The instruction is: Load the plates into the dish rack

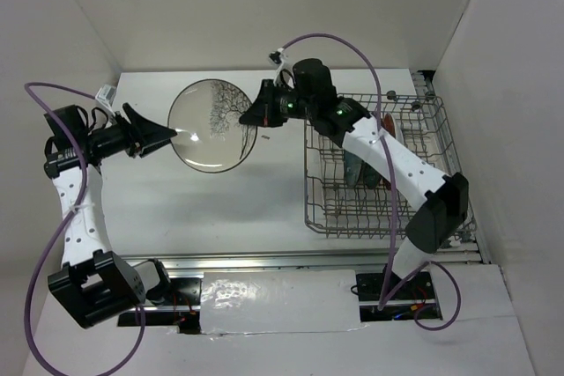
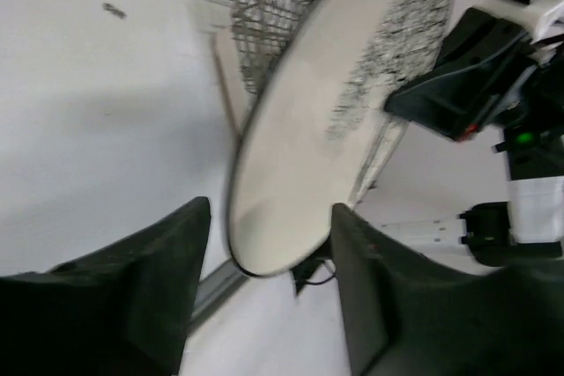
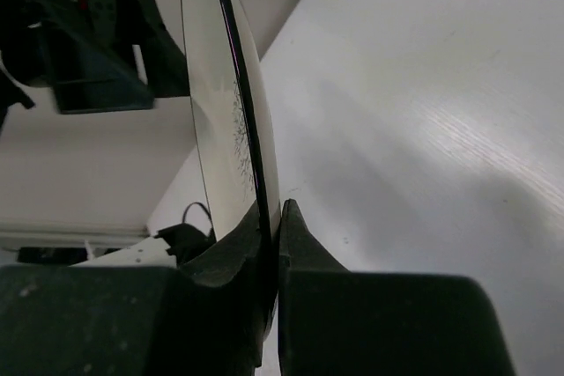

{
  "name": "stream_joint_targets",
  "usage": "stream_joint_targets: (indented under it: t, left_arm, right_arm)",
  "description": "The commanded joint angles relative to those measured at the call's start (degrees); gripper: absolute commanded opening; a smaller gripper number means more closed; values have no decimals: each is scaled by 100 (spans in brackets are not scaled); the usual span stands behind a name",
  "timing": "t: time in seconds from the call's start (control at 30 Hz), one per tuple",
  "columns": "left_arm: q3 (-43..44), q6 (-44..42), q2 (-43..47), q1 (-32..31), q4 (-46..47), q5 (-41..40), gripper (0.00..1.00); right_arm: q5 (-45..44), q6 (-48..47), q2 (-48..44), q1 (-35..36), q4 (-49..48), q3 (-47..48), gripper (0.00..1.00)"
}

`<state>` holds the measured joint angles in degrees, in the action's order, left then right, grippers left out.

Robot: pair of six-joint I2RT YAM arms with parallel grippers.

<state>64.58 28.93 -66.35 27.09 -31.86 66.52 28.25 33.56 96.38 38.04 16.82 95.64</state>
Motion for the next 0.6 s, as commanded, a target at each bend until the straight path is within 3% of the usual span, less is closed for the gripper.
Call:
stream_joint_targets:
  t: [0.0, 0.07, 0.27, 0.3, 0.4, 0.5, 0.57]
  left_arm:
    - [406, 122, -18, -46, 127, 643, 74]
    - [486, 122, 42, -37, 22, 390, 99]
    - [697, 227, 113, -46, -426, -920, 99]
    - [697, 245, 122, -46, -444, -956, 99]
    - [591, 254, 70, -46, -356, -904, 99]
    - [504, 306, 25, -46, -286, -799, 99]
    - [486, 333, -19, -37, -286, -851, 99]
  right_arm:
    - [-1004, -289, -514, 10, -92, -264, 0]
    - [-1338, -315, -855, 19, 128, -343, 0]
    - [-4007, -412, -1708, 203, 1287, -309, 0]
    - [-4943, -473, -1797, 360, 1454, -283, 0]
    - [-6614, -543, -2069, 555, 2061, -238, 0]
    - [-7838, -588, -2175, 696, 2859, -116, 0]
    - [-8211, -587, -2219, 757, 3063, -124, 0]
